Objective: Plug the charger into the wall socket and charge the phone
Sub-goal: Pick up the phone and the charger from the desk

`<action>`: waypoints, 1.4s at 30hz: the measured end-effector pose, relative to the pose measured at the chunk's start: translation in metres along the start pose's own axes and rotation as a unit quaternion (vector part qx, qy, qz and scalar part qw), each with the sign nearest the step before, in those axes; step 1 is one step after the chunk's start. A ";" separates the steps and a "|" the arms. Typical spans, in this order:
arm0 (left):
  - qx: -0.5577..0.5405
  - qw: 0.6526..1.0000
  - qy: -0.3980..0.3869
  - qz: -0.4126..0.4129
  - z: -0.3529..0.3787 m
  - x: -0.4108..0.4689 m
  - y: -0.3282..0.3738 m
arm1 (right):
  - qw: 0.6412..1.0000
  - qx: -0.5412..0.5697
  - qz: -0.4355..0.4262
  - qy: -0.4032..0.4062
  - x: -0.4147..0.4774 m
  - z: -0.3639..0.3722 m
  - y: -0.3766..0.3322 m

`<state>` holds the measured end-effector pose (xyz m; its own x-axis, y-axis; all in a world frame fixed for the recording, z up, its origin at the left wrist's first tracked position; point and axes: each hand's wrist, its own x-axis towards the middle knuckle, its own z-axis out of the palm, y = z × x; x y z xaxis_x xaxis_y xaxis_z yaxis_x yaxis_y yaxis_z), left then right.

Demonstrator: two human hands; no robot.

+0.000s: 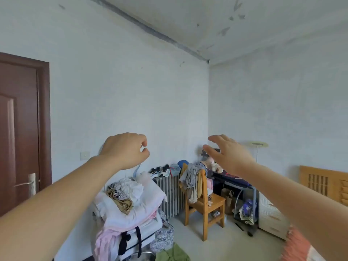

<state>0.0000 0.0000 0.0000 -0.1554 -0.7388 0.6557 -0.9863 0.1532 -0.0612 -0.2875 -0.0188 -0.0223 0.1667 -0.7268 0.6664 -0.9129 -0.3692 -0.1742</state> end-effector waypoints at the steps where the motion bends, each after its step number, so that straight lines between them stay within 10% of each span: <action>1: 0.005 1.000 -0.001 -0.001 0.003 0.007 -0.011 | 1.000 -0.005 0.002 0.002 0.011 0.009 -0.005; 18: -0.022 0.997 -0.010 0.073 0.219 0.193 -0.069 | 0.994 -0.098 0.044 -0.004 0.172 0.163 0.073; 42: -0.183 0.953 -0.022 0.238 0.567 0.559 0.149 | 0.936 -0.280 0.208 -0.052 0.340 0.290 0.428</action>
<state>-0.2648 -0.7625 -0.0691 -0.5916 -0.5537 0.5860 -0.7186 0.6917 -0.0719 -0.5134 -0.5922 -0.0803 -0.2373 -0.8029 0.5469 -0.9541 0.2985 0.0242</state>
